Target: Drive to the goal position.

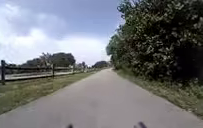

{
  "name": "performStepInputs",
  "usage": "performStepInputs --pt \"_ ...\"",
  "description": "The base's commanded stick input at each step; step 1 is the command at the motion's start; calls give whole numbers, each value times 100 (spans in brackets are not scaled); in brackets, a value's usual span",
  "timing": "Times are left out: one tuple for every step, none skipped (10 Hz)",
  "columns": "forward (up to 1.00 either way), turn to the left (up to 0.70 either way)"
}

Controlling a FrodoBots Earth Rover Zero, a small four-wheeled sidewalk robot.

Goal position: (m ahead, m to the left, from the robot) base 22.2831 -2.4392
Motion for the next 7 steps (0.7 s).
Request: performStepInputs --pt "70 0" --pt "70 0" --pt "70 0" --pt "70 0" --pt "70 0" --pt "70 0" --pt "70 0"
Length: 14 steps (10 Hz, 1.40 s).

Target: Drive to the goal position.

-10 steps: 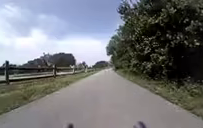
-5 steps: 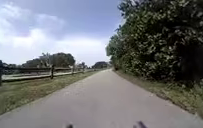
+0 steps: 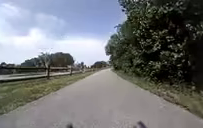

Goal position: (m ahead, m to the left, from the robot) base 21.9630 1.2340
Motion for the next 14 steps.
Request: performStepInputs --pt "70 0" --pt "70 0" --pt "70 0" --pt "70 0" --pt "70 0" --pt "70 0" --pt "70 0" --pt "70 0" --pt "70 0" --pt "70 0" --pt "70 0" --pt "70 0" --pt "70 0" --pt "70 0"
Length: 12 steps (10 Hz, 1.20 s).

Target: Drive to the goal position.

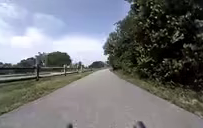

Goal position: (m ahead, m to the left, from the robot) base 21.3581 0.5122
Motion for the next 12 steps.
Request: performStepInputs --pt "70 0" --pt "70 0" --pt "70 0" --pt "70 0" --pt "70 0" --pt "70 0" --pt "70 0" --pt "70 0" --pt "70 0" --pt "70 0" --pt "70 0" --pt "70 0"
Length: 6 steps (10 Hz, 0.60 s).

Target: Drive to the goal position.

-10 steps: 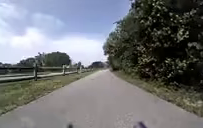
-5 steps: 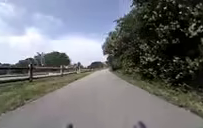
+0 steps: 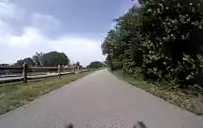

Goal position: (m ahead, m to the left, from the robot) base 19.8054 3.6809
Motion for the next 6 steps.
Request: performStepInputs --pt "70 0" --pt "70 0" --pt "70 0" --pt "70 0" --pt "70 0" --pt "70 0"
